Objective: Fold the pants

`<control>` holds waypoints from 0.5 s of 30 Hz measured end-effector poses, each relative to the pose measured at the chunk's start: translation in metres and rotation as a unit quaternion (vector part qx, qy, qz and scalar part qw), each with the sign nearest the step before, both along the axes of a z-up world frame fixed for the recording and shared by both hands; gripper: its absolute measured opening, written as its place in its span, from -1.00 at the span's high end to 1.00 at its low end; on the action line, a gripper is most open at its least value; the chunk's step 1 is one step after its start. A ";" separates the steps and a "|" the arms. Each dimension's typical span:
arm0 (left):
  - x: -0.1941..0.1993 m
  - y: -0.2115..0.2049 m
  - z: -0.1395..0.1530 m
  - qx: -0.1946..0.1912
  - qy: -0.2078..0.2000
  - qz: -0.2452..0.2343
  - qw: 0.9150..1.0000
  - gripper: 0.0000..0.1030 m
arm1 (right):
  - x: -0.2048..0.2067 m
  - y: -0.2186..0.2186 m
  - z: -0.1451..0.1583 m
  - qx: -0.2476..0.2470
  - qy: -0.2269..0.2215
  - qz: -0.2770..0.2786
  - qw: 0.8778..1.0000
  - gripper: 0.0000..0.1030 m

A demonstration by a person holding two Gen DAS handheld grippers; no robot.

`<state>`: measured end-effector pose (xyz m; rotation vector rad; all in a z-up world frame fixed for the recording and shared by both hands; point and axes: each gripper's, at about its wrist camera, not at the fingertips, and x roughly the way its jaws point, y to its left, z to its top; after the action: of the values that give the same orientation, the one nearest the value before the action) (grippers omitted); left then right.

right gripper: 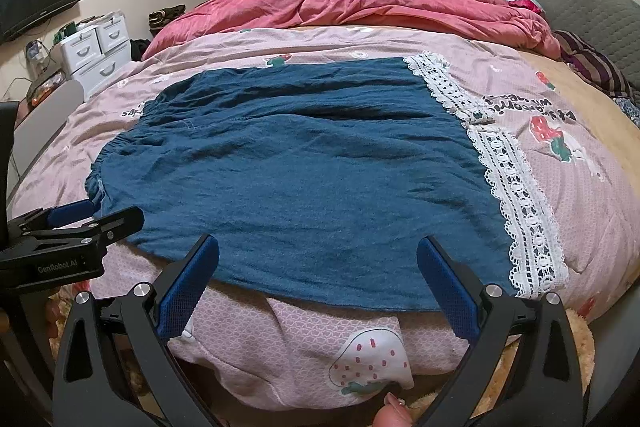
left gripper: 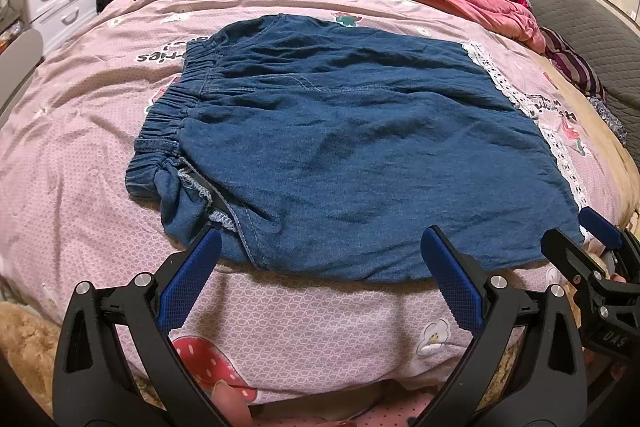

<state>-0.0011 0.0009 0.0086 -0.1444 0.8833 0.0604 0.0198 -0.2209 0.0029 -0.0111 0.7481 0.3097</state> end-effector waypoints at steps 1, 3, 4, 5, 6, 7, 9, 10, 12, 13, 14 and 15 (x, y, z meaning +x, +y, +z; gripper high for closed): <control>0.001 0.000 0.000 0.000 0.000 0.000 1.000 -0.82 | 0.000 0.000 0.000 0.001 -0.001 0.000 1.000 -0.92; 0.001 0.000 0.000 0.002 0.000 0.000 1.000 -0.82 | 0.000 0.000 0.000 0.001 -0.002 -0.001 1.000 -0.92; 0.002 0.000 0.001 0.002 0.000 0.000 1.000 -0.82 | 0.001 0.000 0.000 0.001 -0.002 0.000 1.000 -0.92; 0.002 0.000 0.001 0.003 0.000 0.000 1.000 -0.82 | 0.002 0.000 0.001 0.001 -0.002 0.000 1.000 -0.92; 0.003 -0.001 0.002 0.005 0.001 -0.001 1.000 -0.82 | 0.002 0.000 0.001 0.001 -0.002 0.001 1.000 -0.92; 0.004 -0.001 0.003 0.007 0.002 -0.002 1.000 -0.82 | 0.003 0.001 0.002 -0.001 -0.002 0.001 1.000 -0.92; 0.006 0.002 0.005 0.008 0.001 0.001 1.000 -0.82 | 0.005 0.002 0.003 -0.005 -0.001 0.002 1.000 -0.92; 0.007 0.002 0.007 0.009 0.001 0.001 1.000 -0.82 | 0.006 0.003 0.003 -0.005 0.000 0.003 1.000 -0.92; 0.011 0.003 0.010 0.010 0.000 0.002 1.000 -0.82 | 0.008 0.005 0.004 -0.008 0.003 0.005 1.000 -0.92; 0.012 0.003 0.011 0.010 -0.001 0.001 1.000 -0.82 | 0.010 0.006 0.004 -0.007 0.004 0.008 1.000 -0.92; 0.014 0.003 0.013 0.009 -0.001 0.000 1.000 -0.82 | 0.011 0.007 0.004 -0.008 0.005 0.009 1.000 -0.92; 0.016 0.002 0.013 0.009 -0.001 -0.001 1.000 -0.82 | 0.013 0.008 0.004 -0.008 0.005 0.010 1.000 -0.92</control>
<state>0.0148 0.0030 0.0220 -0.1272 0.8801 0.0654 0.0324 -0.2127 0.0069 -0.0322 0.7613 0.3241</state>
